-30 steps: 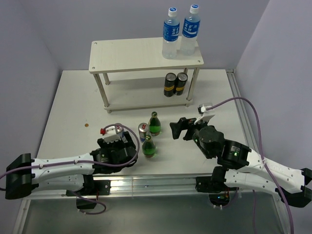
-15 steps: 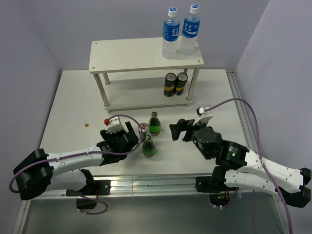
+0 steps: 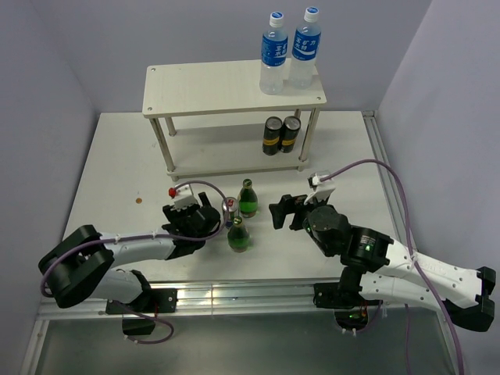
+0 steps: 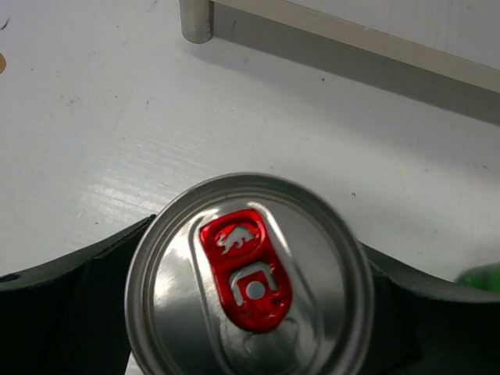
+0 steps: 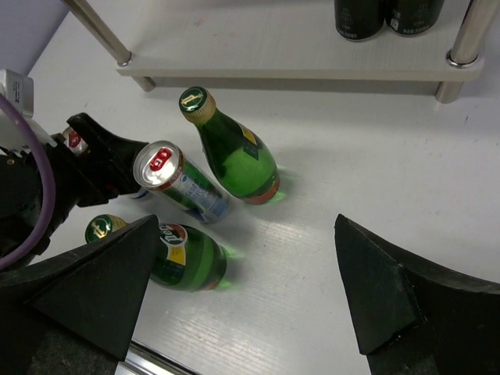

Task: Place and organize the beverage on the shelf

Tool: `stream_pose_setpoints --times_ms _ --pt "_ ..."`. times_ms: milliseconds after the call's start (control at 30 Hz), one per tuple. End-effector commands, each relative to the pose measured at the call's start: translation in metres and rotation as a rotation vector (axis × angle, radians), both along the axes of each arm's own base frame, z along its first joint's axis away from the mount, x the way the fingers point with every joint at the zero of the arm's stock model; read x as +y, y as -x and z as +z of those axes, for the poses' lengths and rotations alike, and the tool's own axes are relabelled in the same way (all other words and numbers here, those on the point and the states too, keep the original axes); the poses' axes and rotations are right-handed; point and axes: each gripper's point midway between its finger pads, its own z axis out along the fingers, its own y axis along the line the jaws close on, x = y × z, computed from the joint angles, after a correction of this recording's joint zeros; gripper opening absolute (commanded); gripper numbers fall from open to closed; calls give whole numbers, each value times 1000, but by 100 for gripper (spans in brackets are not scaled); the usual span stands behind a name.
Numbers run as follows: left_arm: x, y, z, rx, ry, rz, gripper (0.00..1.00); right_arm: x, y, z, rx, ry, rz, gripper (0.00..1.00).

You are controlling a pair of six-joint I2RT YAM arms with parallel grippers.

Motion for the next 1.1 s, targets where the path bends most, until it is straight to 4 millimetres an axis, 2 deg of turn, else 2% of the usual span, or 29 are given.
stream_pose_setpoints --times_ms 0,100,133,200,233,267,300,367,433,500,533,600,733,767,833,867,1000,1067 --pt "-5 -13 2 -26 28 13 86 1 1 0 -1 -18 0 100" --pt "-7 -19 -2 -16 17 13 75 0 1 -2 -1 -16 -4 100" --pt "-8 -21 -2 -15 13 14 65 0 1 -2 -2 -18 -4 100" --pt "-11 -25 1 -19 -1 1 55 0 1 -3 -2 -14 0 99" --pt "-13 -27 7 -31 7 -6 44 1 1 -3 -3 -17 1 99" --pt "-16 -28 11 -41 8 -19 39 2 1 -2 -5 -18 5 98" --pt "-16 -29 20 -56 1 -33 26 2 1 -2 -7 -18 4 98" --pt "-15 -32 34 -76 -3 -24 8 1 1 -3 -9 -14 4 98" --pt "-12 -34 54 -102 -15 -9 1 1 0 -4 -12 -14 2 97" --pt "-10 -37 69 -123 -43 -14 0 1 0 -5 -14 -14 0 97" --pt "-12 -40 85 -155 -27 -11 0 1 0 -5 -15 -15 1 97" --pt "-14 -49 104 -183 -23 -28 0 1 -1 -5 -18 -19 -1 97" --pt "-9 -73 128 -226 -15 -33 0 1 -1 -6 -19 -18 -2 97" --pt "-3 -82 127 -221 -43 -18 0 0 -1 -6 -21 -21 -5 97" --pt "-9 -98 135 -234 -28 -46 0 0 0 -8 -21 -19 -1 97" --pt "0 -109 141 -250 -36 -26 0 0 -1 -7 -23 -19 -4 97" --pt "1 -154 139 -241 -75 -4 0 -2 -1 -9 -18 -10 -7 97" --pt "5 -169 136 -237 -73 -10 0 -3 -1 -9 -21 -13 -8 97"
